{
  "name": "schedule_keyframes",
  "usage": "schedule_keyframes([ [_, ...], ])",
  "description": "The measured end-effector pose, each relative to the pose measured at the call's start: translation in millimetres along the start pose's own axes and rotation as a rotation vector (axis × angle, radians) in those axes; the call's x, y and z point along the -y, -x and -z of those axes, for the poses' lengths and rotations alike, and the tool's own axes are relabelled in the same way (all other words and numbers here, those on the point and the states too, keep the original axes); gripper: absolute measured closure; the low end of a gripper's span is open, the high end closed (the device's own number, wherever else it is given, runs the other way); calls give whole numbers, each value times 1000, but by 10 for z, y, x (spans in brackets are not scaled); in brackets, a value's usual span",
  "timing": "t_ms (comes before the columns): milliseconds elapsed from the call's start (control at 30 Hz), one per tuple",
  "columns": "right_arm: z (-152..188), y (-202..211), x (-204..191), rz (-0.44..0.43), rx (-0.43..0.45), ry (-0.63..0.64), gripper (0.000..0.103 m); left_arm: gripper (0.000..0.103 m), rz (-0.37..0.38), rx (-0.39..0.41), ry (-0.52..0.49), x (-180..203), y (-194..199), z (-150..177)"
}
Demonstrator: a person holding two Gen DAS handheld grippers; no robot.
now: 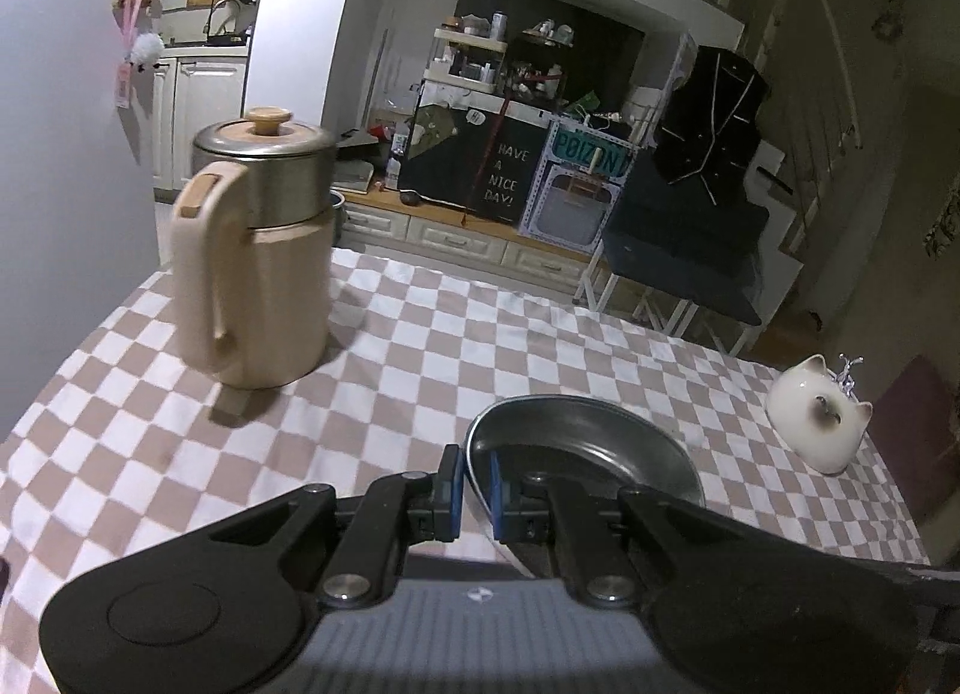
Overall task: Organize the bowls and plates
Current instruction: 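Lift and carry the oval bowl with both grippers to the trays, then lower the oval bowl into the steel trays and open both grippers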
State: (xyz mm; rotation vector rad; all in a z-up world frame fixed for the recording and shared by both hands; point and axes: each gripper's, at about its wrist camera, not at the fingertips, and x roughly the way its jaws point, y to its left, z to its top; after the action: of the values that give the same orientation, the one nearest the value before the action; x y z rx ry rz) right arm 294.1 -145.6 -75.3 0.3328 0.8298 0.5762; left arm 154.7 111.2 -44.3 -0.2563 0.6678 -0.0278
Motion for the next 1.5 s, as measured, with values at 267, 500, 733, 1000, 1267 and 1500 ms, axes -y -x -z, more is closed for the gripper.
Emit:
schedule_keyframes([
  [267, 227, -71, -186, -19, -99, 45, 91, 94, -44, -32, -67, -122, 46, 141],
  [500, 328, -330, -207, 21, -200, 59, 91, 94, -71, -116, -99, -232, -108, 233],
  [733, 377, -562, -277, 18, -268, 41, 91, 94, -89, -177, -79, -368, -250, 260],
  [1000, 482, -668, -292, 29, -296, 47, 91, 93, -112, -252, -76, -427, -438, 299],
  [1267, 541, -788, -290, 47, -329, 34, 91, 92, -139, -278, -104, -395, -545, 315],
  [1500, 548, -863, -268, 62, -332, 3, 90, 92, -161, -297, -124, -354, -627, 330],
])
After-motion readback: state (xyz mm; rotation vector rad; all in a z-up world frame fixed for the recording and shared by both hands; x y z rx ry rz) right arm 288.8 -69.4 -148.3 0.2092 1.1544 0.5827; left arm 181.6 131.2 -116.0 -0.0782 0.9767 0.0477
